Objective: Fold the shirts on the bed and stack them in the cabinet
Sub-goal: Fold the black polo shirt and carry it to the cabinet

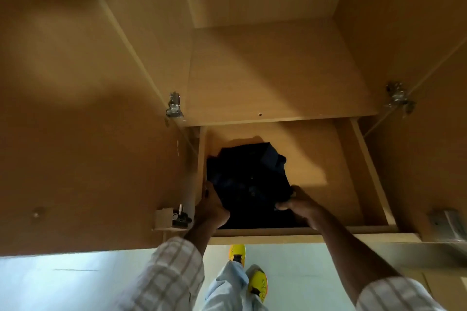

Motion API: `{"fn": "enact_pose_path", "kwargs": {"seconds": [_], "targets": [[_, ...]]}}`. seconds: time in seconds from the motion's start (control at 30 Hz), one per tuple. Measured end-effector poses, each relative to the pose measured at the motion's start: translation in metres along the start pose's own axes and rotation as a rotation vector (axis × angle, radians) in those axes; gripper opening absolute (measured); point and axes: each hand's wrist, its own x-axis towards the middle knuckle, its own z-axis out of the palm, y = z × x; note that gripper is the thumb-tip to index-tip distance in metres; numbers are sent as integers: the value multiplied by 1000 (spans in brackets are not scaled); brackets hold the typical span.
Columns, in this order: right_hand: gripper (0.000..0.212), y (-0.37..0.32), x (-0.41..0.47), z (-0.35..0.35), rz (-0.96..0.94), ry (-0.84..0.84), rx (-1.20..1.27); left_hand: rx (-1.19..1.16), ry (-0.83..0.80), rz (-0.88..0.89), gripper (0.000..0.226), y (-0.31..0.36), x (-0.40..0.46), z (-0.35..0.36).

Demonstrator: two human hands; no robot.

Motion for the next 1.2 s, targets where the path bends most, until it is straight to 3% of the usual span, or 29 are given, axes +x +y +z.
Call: {"fn": "enact_pose_path", "kwargs": {"seconds": [0.1,0.23,0.3,0.4,0.6,0.73,0.87,1.07,1.2], "targets": [[49,16,9,2,-5,27,-24,148,65,0,83,-2,2,14],[79,51,60,-4,-2,58,-294,325,85,102,44,-3,1,13],[84,58,72,-3,5,63,-445,528,34,180,32,1,-1,9],[72,24,25,9,39,89,-665,746,-31,248,28,6,-2,6],[47,13,12,18,147,199,-792,806,-41,247,31,8,7,10],[42,17,3,13,144,230,-752,600,-106,83,33,13,0,7],[42,16,-18,17,57,306,-701,309,3,45,32,5,-12,5],[18,28,-58,34,-187,445,-585,145,43,217,41,-1,-41,2],[14,39,-98,55,-296,640,-433,-27,57,374,45,-6,-59,1]]}}
